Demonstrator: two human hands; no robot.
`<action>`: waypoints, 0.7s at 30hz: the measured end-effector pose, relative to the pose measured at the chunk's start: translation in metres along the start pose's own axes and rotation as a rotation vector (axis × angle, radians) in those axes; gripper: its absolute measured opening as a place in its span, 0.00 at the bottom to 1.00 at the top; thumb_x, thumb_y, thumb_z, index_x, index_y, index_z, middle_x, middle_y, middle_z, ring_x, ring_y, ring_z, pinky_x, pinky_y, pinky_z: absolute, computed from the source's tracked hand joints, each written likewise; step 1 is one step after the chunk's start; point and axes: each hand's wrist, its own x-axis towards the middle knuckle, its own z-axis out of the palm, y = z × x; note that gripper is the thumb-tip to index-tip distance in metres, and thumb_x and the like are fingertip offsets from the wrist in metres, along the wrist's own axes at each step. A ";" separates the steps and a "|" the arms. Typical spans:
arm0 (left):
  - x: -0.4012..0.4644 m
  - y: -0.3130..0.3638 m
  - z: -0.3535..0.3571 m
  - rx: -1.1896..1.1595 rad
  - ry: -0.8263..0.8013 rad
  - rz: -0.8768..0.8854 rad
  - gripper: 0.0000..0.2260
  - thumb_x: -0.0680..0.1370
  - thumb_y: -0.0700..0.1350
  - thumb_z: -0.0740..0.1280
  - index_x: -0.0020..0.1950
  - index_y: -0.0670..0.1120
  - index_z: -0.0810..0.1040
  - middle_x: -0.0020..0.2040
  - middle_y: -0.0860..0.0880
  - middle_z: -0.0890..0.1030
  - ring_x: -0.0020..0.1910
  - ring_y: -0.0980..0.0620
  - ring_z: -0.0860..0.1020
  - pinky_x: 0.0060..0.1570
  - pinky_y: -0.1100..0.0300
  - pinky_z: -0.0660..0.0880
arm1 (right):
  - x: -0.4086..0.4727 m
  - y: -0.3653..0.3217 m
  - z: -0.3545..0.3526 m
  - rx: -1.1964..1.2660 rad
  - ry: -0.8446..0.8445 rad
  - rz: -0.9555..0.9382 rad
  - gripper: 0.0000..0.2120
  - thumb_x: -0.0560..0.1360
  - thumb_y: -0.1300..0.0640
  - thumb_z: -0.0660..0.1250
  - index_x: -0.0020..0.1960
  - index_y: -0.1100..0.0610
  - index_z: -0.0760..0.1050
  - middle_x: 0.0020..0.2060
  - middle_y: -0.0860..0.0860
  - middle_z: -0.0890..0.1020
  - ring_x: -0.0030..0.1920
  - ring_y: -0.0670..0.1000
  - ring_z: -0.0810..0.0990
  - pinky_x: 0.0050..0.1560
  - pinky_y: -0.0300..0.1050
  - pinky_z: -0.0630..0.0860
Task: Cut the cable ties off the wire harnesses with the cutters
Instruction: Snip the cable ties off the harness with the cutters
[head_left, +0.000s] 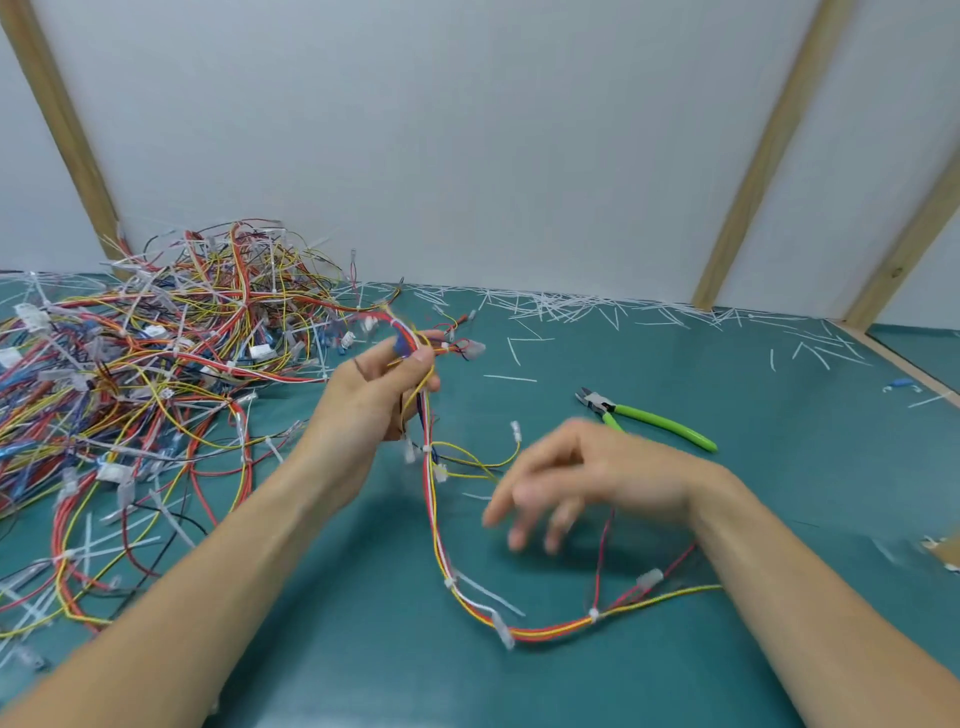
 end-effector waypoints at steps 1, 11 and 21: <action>-0.002 0.000 0.003 0.095 -0.053 0.119 0.10 0.80 0.45 0.67 0.60 0.47 0.82 0.33 0.55 0.78 0.30 0.61 0.71 0.30 0.72 0.66 | 0.001 -0.001 -0.003 0.072 0.184 -0.054 0.09 0.80 0.53 0.68 0.50 0.56 0.86 0.52 0.57 0.87 0.47 0.54 0.86 0.42 0.47 0.83; -0.018 -0.019 0.019 0.828 -0.288 0.319 0.13 0.75 0.60 0.66 0.44 0.54 0.85 0.33 0.46 0.77 0.38 0.45 0.69 0.42 0.47 0.71 | 0.020 0.002 0.002 0.162 0.735 -0.201 0.19 0.74 0.51 0.75 0.48 0.69 0.80 0.26 0.45 0.72 0.23 0.44 0.61 0.23 0.34 0.57; -0.015 -0.017 0.026 0.116 -0.248 -0.105 0.25 0.73 0.59 0.68 0.66 0.48 0.76 0.58 0.48 0.85 0.57 0.52 0.83 0.48 0.62 0.80 | 0.008 -0.001 -0.025 0.705 0.978 -0.356 0.07 0.83 0.53 0.64 0.49 0.52 0.78 0.34 0.45 0.76 0.34 0.45 0.77 0.31 0.39 0.76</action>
